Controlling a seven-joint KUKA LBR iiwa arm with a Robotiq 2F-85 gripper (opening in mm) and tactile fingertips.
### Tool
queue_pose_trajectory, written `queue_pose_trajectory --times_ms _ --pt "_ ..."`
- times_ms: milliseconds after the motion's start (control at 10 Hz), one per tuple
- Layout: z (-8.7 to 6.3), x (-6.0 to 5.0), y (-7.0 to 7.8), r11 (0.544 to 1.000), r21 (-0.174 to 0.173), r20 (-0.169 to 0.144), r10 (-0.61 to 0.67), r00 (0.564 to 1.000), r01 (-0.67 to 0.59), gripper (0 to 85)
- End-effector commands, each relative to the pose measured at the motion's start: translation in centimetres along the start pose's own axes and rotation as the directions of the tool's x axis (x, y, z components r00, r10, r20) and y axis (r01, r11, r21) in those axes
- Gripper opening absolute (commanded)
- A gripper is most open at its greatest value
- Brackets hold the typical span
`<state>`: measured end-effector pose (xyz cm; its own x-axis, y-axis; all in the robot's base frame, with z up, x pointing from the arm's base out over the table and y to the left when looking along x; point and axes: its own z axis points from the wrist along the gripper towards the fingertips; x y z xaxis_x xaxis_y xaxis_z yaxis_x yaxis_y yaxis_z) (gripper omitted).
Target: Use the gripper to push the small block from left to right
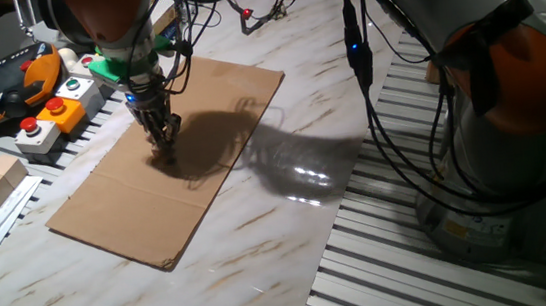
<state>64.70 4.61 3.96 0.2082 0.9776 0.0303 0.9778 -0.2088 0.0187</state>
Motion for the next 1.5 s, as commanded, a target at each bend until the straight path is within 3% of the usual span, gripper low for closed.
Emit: queue_pose_trajectory --times_ms 0,1400 --pt "0.0 0.1 0.0 1.000 0.002 -0.002 -0.002 1.000 0.002 1.0" --pt "-0.1 3.6 -0.2 1.000 0.013 -0.005 -0.006 1.000 0.006 1.0"
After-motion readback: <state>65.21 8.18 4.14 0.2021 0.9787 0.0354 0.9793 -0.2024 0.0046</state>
